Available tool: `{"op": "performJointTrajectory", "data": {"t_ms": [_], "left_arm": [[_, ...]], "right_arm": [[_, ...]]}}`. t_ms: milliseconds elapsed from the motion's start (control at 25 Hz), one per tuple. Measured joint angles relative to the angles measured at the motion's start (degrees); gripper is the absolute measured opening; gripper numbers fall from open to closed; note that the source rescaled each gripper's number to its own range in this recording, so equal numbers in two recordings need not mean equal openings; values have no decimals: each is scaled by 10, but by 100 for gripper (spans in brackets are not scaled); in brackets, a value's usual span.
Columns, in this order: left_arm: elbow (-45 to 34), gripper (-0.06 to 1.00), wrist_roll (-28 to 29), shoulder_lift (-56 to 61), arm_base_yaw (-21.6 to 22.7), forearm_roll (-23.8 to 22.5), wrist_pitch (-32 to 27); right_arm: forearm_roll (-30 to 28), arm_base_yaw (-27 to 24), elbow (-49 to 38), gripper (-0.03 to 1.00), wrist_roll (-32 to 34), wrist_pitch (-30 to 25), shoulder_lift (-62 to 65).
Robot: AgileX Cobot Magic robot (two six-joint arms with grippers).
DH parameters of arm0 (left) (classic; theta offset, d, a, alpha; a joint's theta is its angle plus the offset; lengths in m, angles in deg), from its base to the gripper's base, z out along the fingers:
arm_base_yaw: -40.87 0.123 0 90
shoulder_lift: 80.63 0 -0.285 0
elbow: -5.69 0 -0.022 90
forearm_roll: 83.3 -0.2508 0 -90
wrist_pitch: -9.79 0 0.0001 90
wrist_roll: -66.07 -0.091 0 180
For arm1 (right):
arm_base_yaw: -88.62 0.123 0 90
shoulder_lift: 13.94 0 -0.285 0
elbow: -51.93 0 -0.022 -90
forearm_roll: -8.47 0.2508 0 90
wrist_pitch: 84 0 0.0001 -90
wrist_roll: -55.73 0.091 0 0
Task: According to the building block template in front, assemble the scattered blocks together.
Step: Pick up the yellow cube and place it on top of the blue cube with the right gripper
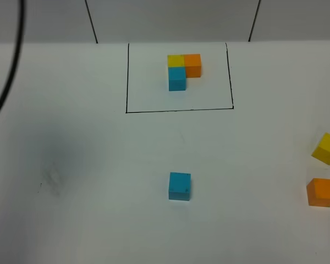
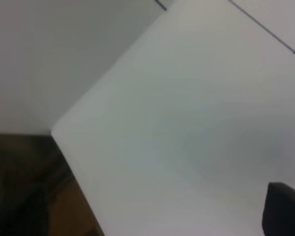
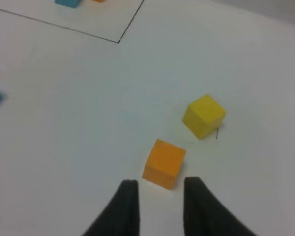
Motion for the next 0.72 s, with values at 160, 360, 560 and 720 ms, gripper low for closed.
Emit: {"op": "performJointTrajectory", "data": {"t_ms": [160, 360, 560, 720], "left_arm": [[-119, 80, -19, 136, 69, 1, -1], [-217, 78, 15, 330, 87, 24, -1], [-267, 76, 96, 493, 87, 110, -1], [-329, 73, 145, 589, 87, 181, -1]], "right_arm": [[0, 0, 0, 0, 0, 0, 0], [0, 0, 0, 0, 0, 0, 0], [0, 0, 0, 0, 0, 0, 0], [0, 0, 0, 0, 0, 0, 0]]}}
